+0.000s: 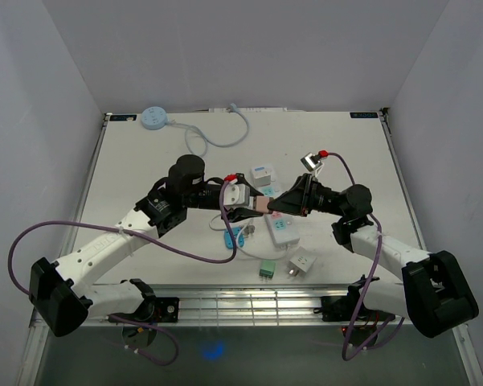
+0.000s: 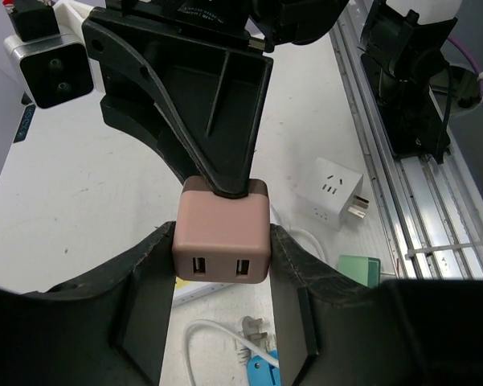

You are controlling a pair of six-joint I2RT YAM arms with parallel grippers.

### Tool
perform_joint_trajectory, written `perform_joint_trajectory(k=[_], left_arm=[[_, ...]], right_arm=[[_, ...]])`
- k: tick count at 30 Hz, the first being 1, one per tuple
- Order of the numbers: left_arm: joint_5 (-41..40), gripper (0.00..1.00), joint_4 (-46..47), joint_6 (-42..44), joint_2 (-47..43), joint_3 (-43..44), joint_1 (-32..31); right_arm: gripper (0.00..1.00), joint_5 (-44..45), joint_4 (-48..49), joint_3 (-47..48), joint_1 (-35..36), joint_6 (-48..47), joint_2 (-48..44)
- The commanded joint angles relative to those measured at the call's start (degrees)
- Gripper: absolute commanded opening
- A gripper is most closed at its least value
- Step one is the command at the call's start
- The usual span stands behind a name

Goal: Insert the plug

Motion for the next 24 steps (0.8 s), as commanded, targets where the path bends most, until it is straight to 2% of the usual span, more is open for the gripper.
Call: perform_joint_trajectory(k=[1,5,6,7,10,15,20,24], left_arm=[[-0.5,0.56,3.1,-4.0,-3.3,-0.5,-0.2],[-3.0,0.77,3.7,-7.8,-4.6,-0.8,-0.1],[-3.4,0.79,3.3,-9.7,-4.8,-0.9,-0.1],[-4.5,0.88,3.2,-10.6,-5.3,-0.9,-0.1],[-6.3,0.97,2.8,-14.7,-6.2,-1.1,-0.1],[-9.2,0.98,1.3,-22.8,-8.8,-0.9,-0.2],[-18.3,0.98,-2.7,-44.1,-7.4,2.9,-0.1],[-20.4,0.98,-4.7,-59.0,-5.5,4.1,-0.1]], right_arm=[[0.08,-0.7,3.8,1.6,1.0,-3.6,-1.7],[0.08,-0.5,-1.1,3.0,0.9,-7.5,-2.7],[0.08,-0.3,-2.3,3.2,0.9,-8.4,-3.2],[0.08,-0.2,-4.7,3.5,1.0,-10.3,-3.4],[0.08,0.5,-8.6,4.7,0.9,-14.2,-4.1],[0.08,1.6,-14.8,5.5,0.9,-18.6,-5.9],[0.08,3.7,-19.2,5.8,0.9,-23.2,-7.6],[0.08,4.6,-19.1,5.7,1.0,-25.1,-7.9]])
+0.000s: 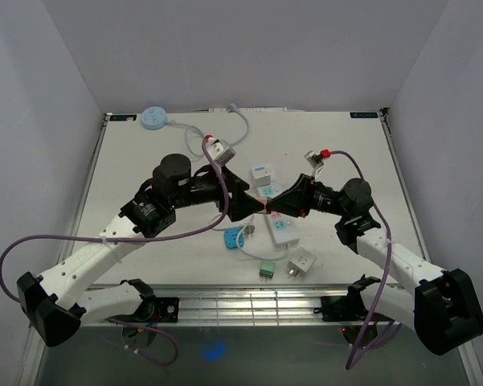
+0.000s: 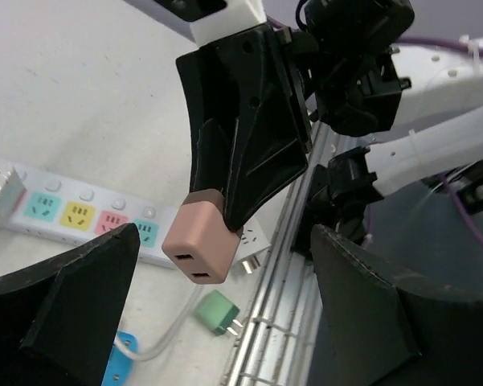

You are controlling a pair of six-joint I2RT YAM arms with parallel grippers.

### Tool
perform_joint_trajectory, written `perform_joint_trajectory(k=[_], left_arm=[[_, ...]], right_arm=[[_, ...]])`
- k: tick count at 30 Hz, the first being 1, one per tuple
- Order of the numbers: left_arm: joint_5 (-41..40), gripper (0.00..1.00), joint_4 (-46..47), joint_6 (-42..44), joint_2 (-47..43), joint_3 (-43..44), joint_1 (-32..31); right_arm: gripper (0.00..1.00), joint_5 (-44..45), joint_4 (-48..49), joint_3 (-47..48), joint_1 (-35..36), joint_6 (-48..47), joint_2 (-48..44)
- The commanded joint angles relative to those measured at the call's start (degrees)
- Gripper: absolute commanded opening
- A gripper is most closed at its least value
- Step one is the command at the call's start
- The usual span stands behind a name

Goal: Insert the plug

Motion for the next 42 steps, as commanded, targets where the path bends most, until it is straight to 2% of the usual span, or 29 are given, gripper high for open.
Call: perform_joint_trajectory(k=[1,6,10,21,30,35,42], left_arm=[[-4.4,0.98,-2.2,-18.4,-0.1,0.5,0.0],[-7.7,0.97,0.8,-32.0,-1.7,-3.5,0.0],[-8.6,0.9,1.1,-35.7,-1.1,-4.3,0.1],[-6.2,0.7,4.2,-37.4,0.2,-6.0,1.9],[-4.4,0.69,8.7,-37.5,1.3,-6.5,2.0],[-0.8,0.55,12.5,-38.5,2.8,-6.8,2.0],[0.1,0.37,12.8,-38.4,2.7,-6.7,2.0]], right_arm=[[0.08,1.6,0.9,2.6,0.2,-3.5,-1.2],[0.08,2.0,5.1,1.6,0.2,-1.9,-1.4],[0.08,2.9,5.8,1.4,0.2,-1.7,-2.0],[0.08,1.3,13.4,0.8,0.2,4.6,-0.5],[0.08,0.5,18.3,-0.1,0.2,8.1,1.0],[0.08,0.8,18.2,-0.3,0.2,7.9,1.0],[0.08,1.3,17.8,-0.8,0.3,7.6,0.9]])
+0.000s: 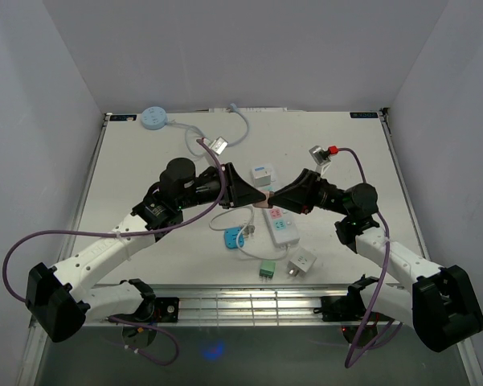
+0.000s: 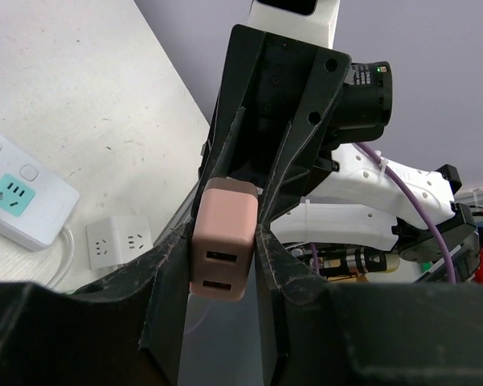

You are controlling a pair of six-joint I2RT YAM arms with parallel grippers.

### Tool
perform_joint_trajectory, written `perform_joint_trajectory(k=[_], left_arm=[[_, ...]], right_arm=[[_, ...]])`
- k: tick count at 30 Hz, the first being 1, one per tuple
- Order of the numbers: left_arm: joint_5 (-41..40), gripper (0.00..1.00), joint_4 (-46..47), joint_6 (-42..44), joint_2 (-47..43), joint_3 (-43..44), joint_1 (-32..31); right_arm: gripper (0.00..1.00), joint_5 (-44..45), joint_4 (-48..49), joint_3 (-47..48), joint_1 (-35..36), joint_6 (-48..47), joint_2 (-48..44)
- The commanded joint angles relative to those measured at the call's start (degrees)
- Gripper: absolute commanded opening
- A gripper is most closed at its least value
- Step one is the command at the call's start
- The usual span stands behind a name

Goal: Insert the plug

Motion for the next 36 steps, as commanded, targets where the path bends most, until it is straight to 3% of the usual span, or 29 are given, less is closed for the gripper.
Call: perform_joint_trajectory(k=[1,5,7,10,15,16,17,20,26,31,36], left_arm=[[0.6,0.36,0.7,-0.3,-0.4,0.1,0.2],[-1.3,0.33,-0.9,0.5,-1.3,0.7,0.2],[-2.0,0.18,-0.9,0.5,-2.1,0.7,0.2],[-3.6,0.0,-3.8,0.6,-2.3,1.0,0.2],[-8.7,0.0,-10.3,0.3,-1.6,3.5,0.2],[-11.1,0.0,-11.7,0.1,-1.3,4.2,0.2],[-12.5,0.0,-14.6,0.0,-0.6,5.7,0.2],[-18.4,0.0,-20.1,-1.2,1.4,8.0,0.1],[-27.1,0.0,-30.3,-3.6,7.1,16.0,0.0],[-34.6,0.0,-29.6,-5.6,5.9,15.3,-0.1],[-37.1,0.0,-35.7,-5.1,9.4,19.4,0.0]], right_arm=[[0.08,0.2,4.2,-0.3,0.3,-0.7,-0.3],[0.08,0.4,4.2,-1.0,0.2,-0.9,-0.6],[0.08,0.5,3.3,-1.1,0.2,-1.6,-0.7],[0.19,1.3,1.0,-1.2,0.2,-3.4,-1.0],[0.38,2.7,-3.4,-1.2,0.2,-6.8,-2.2],[0.44,3.5,-4.6,-1.1,0.2,-8.5,-2.4],[0.58,4.0,-7.3,-1.0,0.3,-9.4,-3.0],[0.71,6.0,-12.9,-0.8,-0.1,-12.8,-4.2],[0.77,13.8,-27.8,0.8,-1.0,-21.5,-7.9],[0.77,22.1,-46.0,4.6,-1.3,-32.2,-8.4],[0.79,27.7,-54.5,5.8,-1.2,-39.0,-7.5]])
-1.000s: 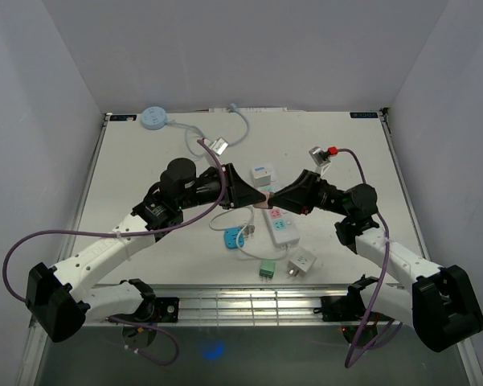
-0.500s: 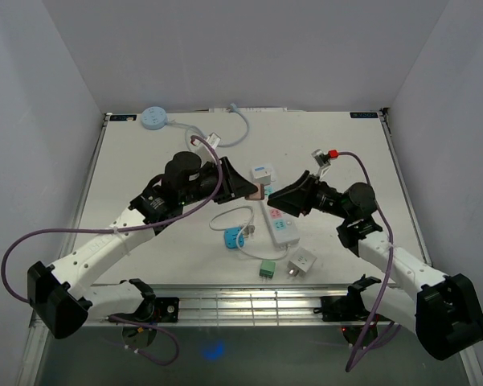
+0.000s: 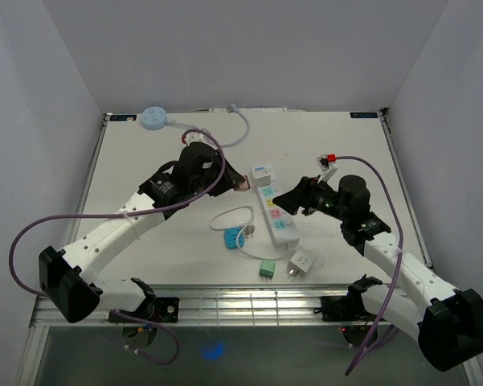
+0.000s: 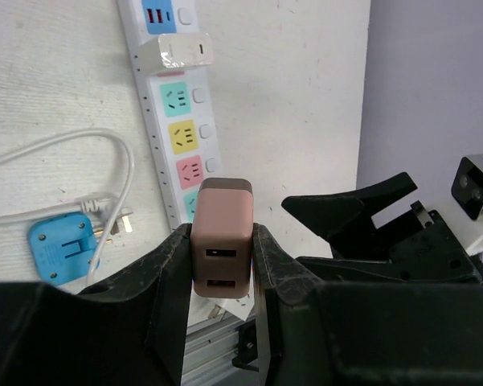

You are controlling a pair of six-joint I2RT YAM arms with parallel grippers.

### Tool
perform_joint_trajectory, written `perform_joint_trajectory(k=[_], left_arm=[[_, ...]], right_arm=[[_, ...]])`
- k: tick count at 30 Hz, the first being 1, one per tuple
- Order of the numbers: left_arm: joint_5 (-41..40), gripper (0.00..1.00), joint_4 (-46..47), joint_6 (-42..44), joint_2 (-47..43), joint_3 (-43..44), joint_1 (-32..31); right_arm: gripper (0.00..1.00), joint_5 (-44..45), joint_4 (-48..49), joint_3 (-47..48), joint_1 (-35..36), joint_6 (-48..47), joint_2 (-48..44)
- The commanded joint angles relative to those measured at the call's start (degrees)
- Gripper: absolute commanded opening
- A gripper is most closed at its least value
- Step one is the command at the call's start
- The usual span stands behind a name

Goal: Insert the plug

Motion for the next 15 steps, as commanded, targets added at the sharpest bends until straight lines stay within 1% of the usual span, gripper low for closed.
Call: perform_joint_trajectory(k=[1,2,5,10,13,15], left_arm=[[-6.0,0.0,-5.9,0.2,1.8,5.0,0.0],[-7.1,0.0,-9.1,0.1,3.2,7.1,0.1],[-9.8,0.0,-13.1,0.8,5.3,9.2,0.1],[-11.2,0.0,-14.7,0.4,6.8,8.8,0.7],[-11.1,0.0,-14.5,0.4,7.3,8.7,0.7],[-10.7,0.0,-13.8,1.4,7.4,8.5,0.8]], right_arm=[[0.8,7.8,-9.9,2.7,-0.1,-8.5,0.3],[0.8,8.7,-11.4,2.8,-0.1,-9.5,0.7],[0.81,11.6,-12.9,1.9,-0.1,-10.6,1.6],[0.81,15.5,-13.3,-0.6,0.0,-10.6,3.7],[0.82,18.6,-14.5,-1.6,-0.1,-10.5,4.9],[0.82,19.1,-14.4,-2.2,0.0,-10.2,5.4]])
